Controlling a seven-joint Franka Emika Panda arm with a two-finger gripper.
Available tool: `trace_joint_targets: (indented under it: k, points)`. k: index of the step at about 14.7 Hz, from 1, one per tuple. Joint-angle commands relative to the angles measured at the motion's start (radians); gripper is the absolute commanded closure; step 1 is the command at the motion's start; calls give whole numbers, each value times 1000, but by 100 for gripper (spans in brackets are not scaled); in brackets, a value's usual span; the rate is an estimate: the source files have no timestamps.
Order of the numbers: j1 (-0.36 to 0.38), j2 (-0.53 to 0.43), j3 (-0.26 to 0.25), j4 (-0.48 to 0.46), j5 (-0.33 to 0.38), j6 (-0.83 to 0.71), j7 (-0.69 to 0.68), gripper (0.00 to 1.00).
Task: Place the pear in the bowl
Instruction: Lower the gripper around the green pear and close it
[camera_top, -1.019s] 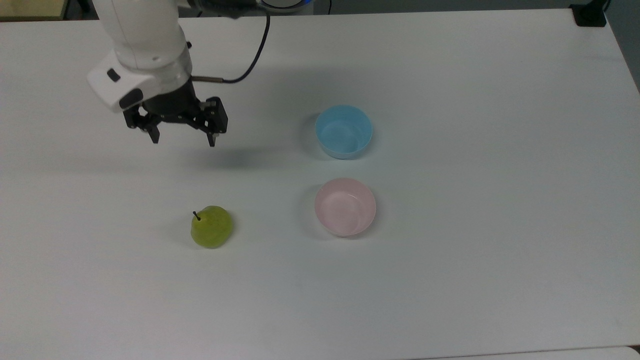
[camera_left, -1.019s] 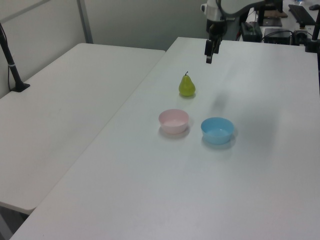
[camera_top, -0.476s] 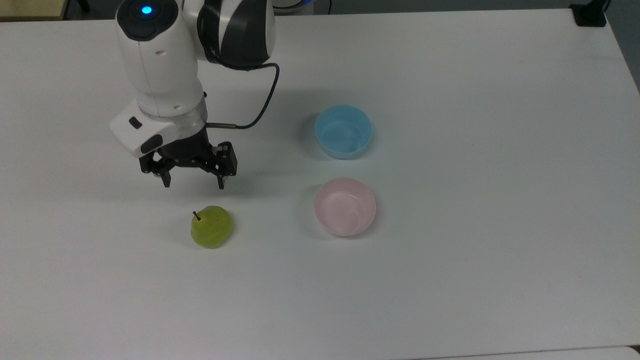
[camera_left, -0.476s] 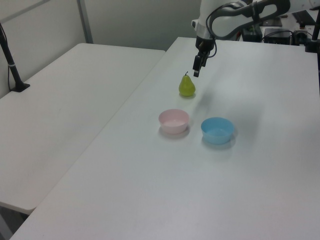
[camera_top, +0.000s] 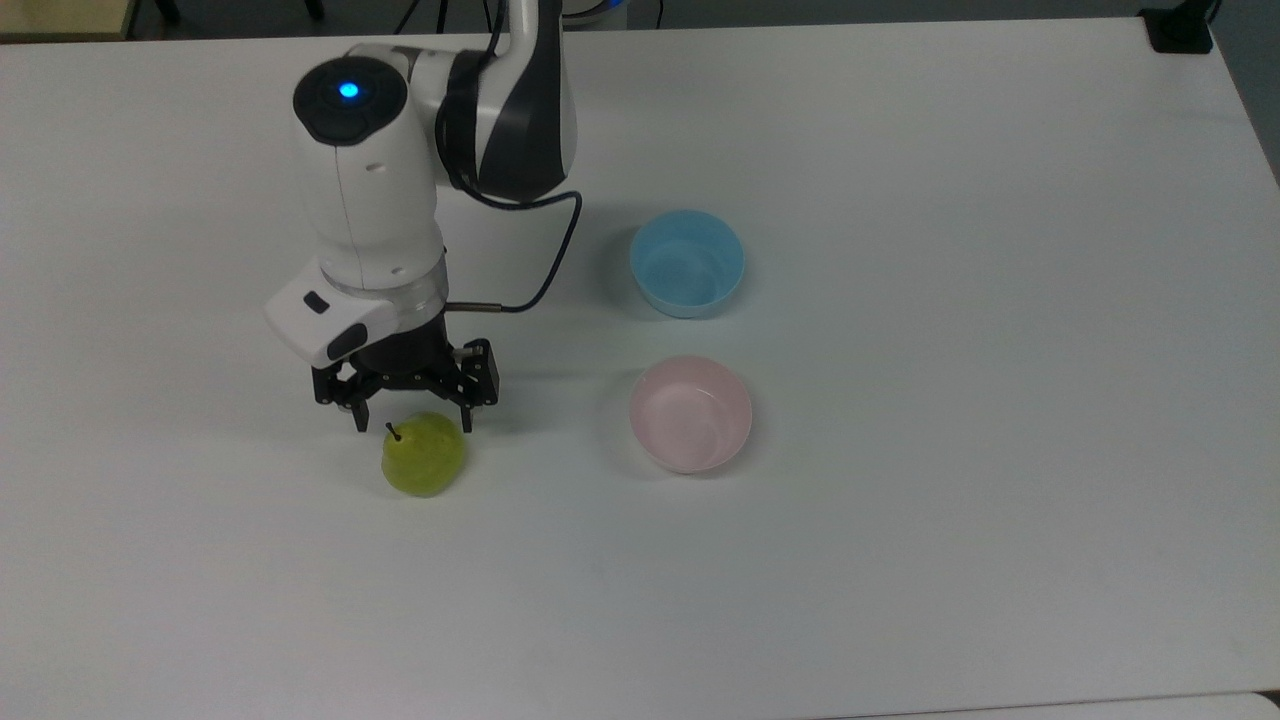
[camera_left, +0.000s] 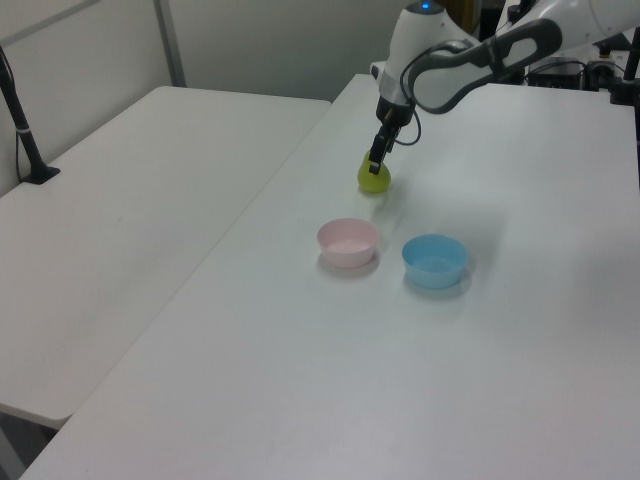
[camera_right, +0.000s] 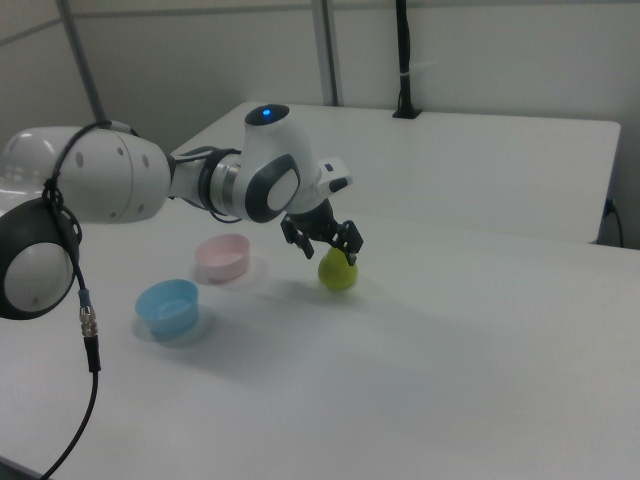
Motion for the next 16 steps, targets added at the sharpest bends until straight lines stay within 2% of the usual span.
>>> trace_joint_targets:
  k: [1,2,4,6,8,11,16]
  points:
    - [7,32,-4,-3,-5,73,48,0]
    - [7,41,-4,-3,-7,102,56,5]
    - [7,44,-4,-5,-8,111,56,29]
    - [7,44,-4,-6,-11,113,54,48]
    - [7,43,-4,-6,-13,113,54,63]
    - [11,6,-4,-20,-14,108,54,65]
    - [37,-161,-4,-168,-17,97,56,65]
